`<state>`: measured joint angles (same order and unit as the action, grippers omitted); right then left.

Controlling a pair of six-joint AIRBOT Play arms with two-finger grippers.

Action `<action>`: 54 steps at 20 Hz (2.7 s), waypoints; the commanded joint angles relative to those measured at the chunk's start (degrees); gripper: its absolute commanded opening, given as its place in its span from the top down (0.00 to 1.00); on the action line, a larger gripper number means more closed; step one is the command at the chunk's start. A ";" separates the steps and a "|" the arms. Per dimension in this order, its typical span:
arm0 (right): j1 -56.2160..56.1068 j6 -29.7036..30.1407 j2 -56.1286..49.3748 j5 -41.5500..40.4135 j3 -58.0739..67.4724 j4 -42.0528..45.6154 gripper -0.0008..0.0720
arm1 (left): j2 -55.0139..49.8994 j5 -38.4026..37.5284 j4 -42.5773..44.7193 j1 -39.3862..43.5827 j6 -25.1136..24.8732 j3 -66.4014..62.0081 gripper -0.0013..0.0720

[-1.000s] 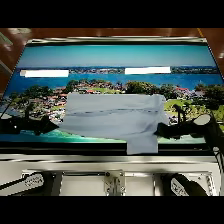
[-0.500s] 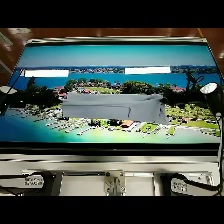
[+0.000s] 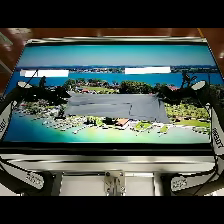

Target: Fold the shirts.

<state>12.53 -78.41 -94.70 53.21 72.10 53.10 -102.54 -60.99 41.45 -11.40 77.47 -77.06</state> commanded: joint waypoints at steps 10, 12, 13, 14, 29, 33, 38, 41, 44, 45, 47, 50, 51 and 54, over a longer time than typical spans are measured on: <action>8.35 6.54 -0.70 15.34 0.39 7.91 0.05 | 1.57 -19.26 -0.09 -3.69 0.85 -9.68 0.30; 8.35 8.09 -3.78 14.86 0.39 2.80 0.05 | 2.64 -19.26 -0.09 -2.73 0.85 -9.68 0.30; 8.35 8.72 -5.55 14.38 0.39 -0.07 0.05 | 2.97 -19.26 -0.09 -2.29 0.83 -9.68 0.30; 8.35 9.38 -7.17 14.08 0.39 -2.58 0.05 | 3.10 -19.26 -0.09 -1.84 0.85 -9.68 0.30; 8.35 16.20 -4.17 20.22 1.29 -17.00 0.90 | 3.02 -16.81 -0.39 8.17 3.17 -9.68 0.66; 8.35 12.26 7.69 21.55 1.29 -16.96 0.90 | 1.53 -7.80 -5.68 19.87 1.03 -9.68 0.91; 8.35 5.60 19.80 27.04 1.29 -14.38 0.90 | -3.41 6.27 -14.23 36.02 -1.77 -9.73 0.92; 8.35 1.90 24.92 29.49 1.29 -13.35 0.90 | -7.04 12.79 -25.29 43.69 -6.40 -9.73 0.92; 8.35 -0.92 27.71 30.82 1.29 -13.35 0.89 | -11.43 14.93 -33.27 48.37 -8.28 -10.86 0.92; 8.35 -1.90 28.09 30.82 1.29 -13.40 0.89 | -13.22 14.93 -35.21 49.48 -8.28 -11.98 0.92; 8.31 -3.61 28.20 30.88 1.29 -13.86 0.89 | -16.70 14.93 -39.74 50.84 -8.31 -14.99 0.92; 8.31 -4.15 28.20 30.80 1.29 -14.08 0.90 | -20.35 14.93 -42.95 50.97 -8.37 -20.00 0.92; 8.31 -4.44 28.20 30.71 1.29 -14.10 0.90 | -20.22 14.82 -42.84 50.40 -8.92 -20.31 0.93; 7.10 -4.98 28.20 28.61 1.29 -14.51 0.90 | -17.75 11.26 -34.67 46.03 -10.78 -20.28 0.93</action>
<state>20.60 -82.41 -66.67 83.46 73.32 39.03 -120.88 -47.55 2.11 37.04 68.14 -96.25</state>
